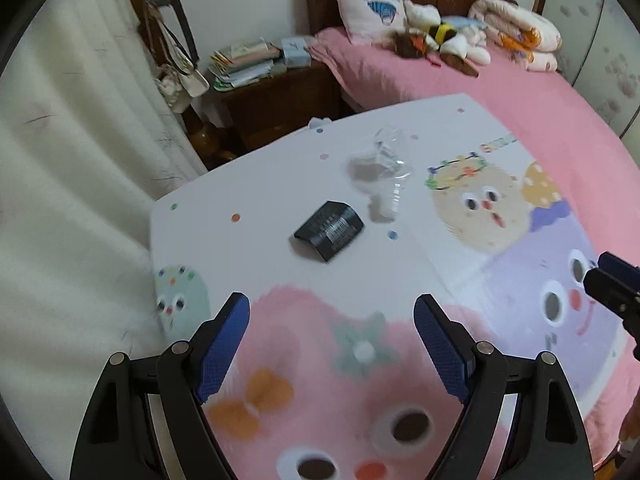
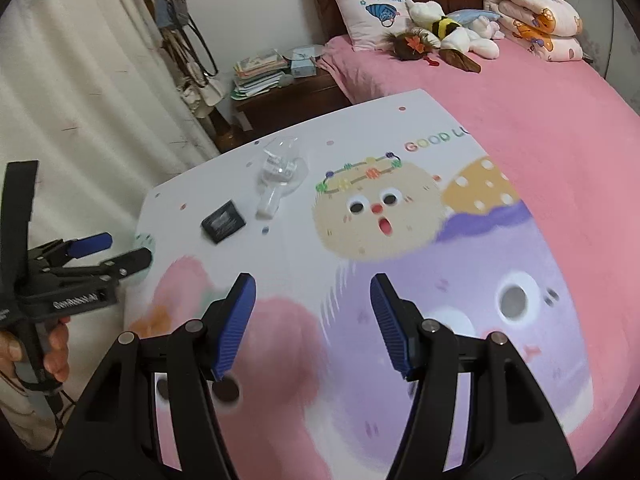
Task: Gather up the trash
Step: 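Grasp the black packet with the left tool while the right tool grasps the clear bottle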
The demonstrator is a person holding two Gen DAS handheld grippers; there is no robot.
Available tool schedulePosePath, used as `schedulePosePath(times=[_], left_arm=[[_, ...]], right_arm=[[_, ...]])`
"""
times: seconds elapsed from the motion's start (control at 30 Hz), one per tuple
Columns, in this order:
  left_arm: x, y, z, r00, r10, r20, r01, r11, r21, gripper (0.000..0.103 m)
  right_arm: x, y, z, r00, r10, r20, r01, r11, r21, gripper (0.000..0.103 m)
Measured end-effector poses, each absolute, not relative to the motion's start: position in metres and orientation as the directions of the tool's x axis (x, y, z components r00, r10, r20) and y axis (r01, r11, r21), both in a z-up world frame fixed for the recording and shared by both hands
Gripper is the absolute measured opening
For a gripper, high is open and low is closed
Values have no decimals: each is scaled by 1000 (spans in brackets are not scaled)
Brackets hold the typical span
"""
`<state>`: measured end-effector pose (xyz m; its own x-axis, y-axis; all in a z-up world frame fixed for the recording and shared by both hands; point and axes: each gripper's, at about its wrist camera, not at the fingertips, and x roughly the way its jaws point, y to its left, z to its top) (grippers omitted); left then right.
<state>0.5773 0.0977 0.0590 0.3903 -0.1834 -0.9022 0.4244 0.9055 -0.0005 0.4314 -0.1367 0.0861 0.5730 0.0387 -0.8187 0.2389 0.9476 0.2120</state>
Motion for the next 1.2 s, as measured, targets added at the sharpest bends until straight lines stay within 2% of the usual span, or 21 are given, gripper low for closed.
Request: schedulePosePath(times=[0.27,0.6,0.8,0.87,0.9,1.07,1.2], left_arm=[[655,77,-23,318,-158,-935,448,894,1,80],[696,50,-79,296,-138,-945,459,888,14,76],[710,42,-93,289,-178,-941,469,883,-23,62],[710,40,-91,299,-187,-936,472,881,-25,48],[711,39,-92,300,-189,-935,473,881,-26,47],[712,46,-90,293,-222,-930,460,885,-67,24],[703,58,-86,278,-266,-923,418,898,-133,19]], right_arm=[[524,-136,25,537,30,-843,287,933,217,55],[590,-131,-21,516,90,-852,307,909,282,55],[618,-120,-41,498,110,-860,299,909,289,54],[627,-117,-50,486,118,-866,301,908,292,52],[630,-115,-52,481,119,-868,302,908,292,51],[648,-106,-67,456,103,-884,321,907,271,45],[654,-98,-74,444,70,-893,322,918,232,26]])
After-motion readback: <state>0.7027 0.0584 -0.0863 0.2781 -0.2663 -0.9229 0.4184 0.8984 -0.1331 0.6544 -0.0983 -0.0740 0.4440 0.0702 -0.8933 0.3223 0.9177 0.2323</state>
